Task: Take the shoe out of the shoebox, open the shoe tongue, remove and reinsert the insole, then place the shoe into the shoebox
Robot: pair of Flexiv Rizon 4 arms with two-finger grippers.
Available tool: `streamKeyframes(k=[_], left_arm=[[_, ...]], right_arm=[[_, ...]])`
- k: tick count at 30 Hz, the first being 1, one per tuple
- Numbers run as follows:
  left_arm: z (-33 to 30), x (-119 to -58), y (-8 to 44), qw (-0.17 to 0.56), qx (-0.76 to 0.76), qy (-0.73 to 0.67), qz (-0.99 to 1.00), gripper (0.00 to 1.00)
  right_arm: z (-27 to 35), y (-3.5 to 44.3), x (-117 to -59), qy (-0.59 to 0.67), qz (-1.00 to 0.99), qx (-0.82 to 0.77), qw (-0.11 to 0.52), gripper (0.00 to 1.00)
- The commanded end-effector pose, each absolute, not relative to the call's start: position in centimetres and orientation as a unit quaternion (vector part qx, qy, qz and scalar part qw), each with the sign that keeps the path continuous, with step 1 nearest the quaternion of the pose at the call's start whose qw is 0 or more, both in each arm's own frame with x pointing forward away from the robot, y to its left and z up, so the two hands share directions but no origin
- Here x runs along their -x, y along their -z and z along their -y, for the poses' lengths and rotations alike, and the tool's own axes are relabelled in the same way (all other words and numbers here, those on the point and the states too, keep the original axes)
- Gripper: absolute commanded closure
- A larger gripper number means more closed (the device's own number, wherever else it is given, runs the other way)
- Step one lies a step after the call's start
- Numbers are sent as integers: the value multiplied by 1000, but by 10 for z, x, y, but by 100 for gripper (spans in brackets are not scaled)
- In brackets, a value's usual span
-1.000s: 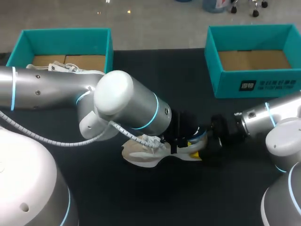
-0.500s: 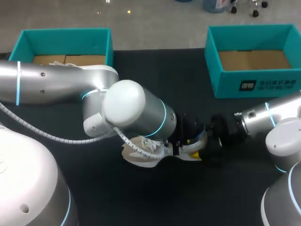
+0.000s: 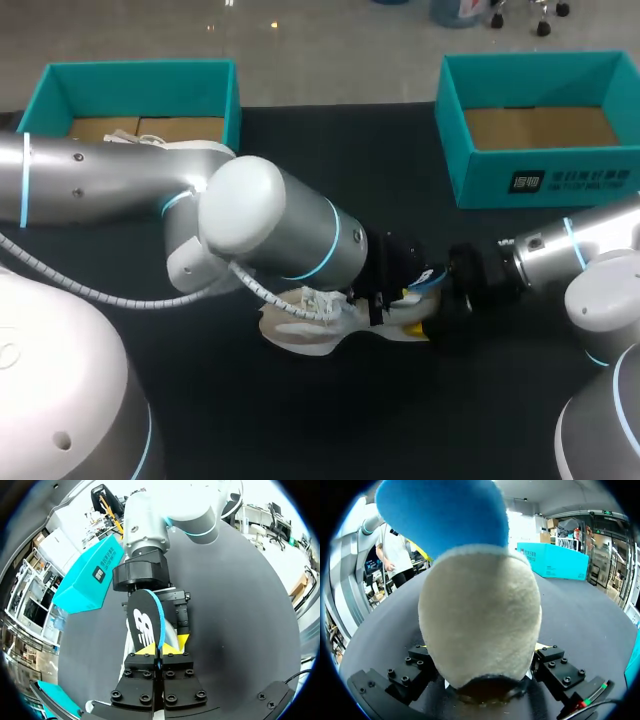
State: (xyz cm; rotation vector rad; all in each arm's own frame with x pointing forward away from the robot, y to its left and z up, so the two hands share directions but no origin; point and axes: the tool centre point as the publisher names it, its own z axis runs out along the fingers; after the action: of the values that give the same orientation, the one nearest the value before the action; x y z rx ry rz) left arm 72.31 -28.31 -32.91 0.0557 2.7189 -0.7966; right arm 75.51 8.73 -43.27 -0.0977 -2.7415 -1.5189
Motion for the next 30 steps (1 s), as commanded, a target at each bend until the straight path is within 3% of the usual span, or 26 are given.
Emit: streamKeyframes(k=[1,30], left_arm=[[270,-729,319,105,-36,308,-945,100],[299,-721,248,1,-94,413,-906,100]], right_arm=[[-88,437,-753,483,875,32,3,80],[-88,437,-753,483,875,32,3,80]])
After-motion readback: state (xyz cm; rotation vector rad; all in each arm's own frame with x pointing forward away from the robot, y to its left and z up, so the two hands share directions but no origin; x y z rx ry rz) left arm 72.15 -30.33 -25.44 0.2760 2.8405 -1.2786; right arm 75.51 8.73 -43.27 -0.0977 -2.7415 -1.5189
